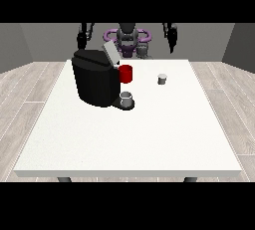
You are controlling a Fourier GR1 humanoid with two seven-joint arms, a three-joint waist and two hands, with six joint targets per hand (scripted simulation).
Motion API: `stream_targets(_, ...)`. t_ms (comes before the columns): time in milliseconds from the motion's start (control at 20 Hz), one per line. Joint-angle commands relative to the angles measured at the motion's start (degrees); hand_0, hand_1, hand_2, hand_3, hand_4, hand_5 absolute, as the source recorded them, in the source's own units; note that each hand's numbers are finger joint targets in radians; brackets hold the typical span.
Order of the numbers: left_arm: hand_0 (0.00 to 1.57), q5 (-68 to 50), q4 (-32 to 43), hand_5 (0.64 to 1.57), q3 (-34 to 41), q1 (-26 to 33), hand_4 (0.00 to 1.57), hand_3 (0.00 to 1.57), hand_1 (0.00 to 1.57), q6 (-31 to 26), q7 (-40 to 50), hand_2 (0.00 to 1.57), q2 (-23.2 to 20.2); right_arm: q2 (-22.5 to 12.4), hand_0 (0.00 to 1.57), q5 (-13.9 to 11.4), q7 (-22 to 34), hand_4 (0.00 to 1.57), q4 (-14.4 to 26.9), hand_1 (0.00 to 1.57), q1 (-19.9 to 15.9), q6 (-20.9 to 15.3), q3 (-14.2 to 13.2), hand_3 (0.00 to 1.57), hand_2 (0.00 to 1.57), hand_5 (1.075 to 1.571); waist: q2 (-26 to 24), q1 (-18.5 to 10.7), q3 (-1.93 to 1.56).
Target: Insert the coffee pod into the coffee machine and close the lid
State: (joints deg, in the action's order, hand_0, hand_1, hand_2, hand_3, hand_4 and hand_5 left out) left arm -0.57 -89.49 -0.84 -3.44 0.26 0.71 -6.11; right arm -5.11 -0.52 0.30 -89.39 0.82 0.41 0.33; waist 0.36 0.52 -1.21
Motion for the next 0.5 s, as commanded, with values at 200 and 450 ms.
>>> stream_targets(200,0.00,-4.37,-2.36,1.571,-0.32,2.55,0.72,0.00,0.00,-7.49,-0.03,0.00,-1.66,3.00,0.00,1.06,-3.20,0.33,1.14,0.00,4.12,-0.54,0.22,0.00,0.00,1.571,-3.95,-0.14,1.21)
stream_targets(450,0.00,-2.72,-0.48,1.571,-3.39,4.38,0.68,0.00,0.00,-9.62,-5.96,0.00,0.18,1.94,0.00,6.42,-6.58,0.32,2.92,0.00,-1.19,-0.13,-6.24,0.00,0.00,1.571,-2.03,-0.71,1.21)
